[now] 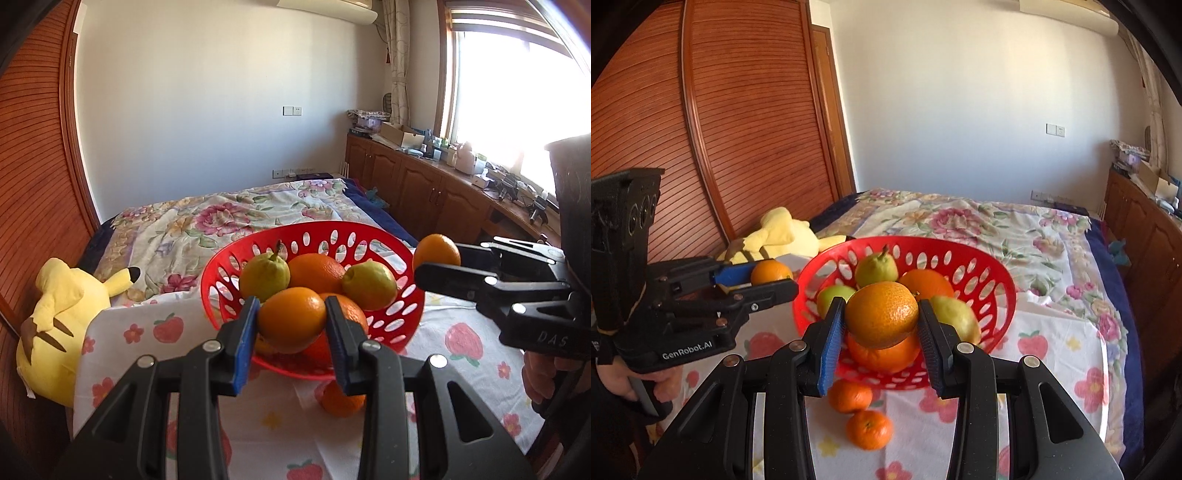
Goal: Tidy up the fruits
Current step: 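Open the left tool to drop its tangerine into the basket while the right tool holds its tangerine, then open the right tool to release its tangerine into the basket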
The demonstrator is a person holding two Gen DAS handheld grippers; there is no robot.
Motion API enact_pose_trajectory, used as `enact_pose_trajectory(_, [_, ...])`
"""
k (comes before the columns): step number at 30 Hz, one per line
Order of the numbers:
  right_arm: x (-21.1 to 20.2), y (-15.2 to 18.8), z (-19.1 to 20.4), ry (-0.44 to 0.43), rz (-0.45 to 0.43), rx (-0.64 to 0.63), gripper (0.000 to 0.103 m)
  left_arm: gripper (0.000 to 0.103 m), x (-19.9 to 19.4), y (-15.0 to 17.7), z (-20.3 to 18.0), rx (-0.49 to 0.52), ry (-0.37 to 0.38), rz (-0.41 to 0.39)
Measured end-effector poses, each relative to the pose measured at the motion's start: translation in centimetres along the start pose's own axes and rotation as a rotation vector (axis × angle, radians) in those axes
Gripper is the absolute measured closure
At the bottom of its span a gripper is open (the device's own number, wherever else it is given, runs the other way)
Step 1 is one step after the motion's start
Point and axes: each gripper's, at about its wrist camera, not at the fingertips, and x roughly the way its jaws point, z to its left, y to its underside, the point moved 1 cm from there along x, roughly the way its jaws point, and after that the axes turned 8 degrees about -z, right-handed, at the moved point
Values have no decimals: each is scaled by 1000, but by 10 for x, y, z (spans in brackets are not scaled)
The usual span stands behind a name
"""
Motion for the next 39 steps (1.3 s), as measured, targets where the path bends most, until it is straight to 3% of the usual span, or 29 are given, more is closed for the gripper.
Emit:
enact_pose_trajectory(23, [73, 2, -48, 10, 42, 18, 64, 67, 101, -7, 4, 9, 34, 84])
enact_pose_trajectory(26, [79, 1, -53, 32, 49, 12, 64, 55, 104, -7, 8, -4, 30, 82])
enact_pose_trajectory(39, [95, 1, -74, 140, 84, 14, 64, 53, 84, 0, 24, -35, 21, 59])
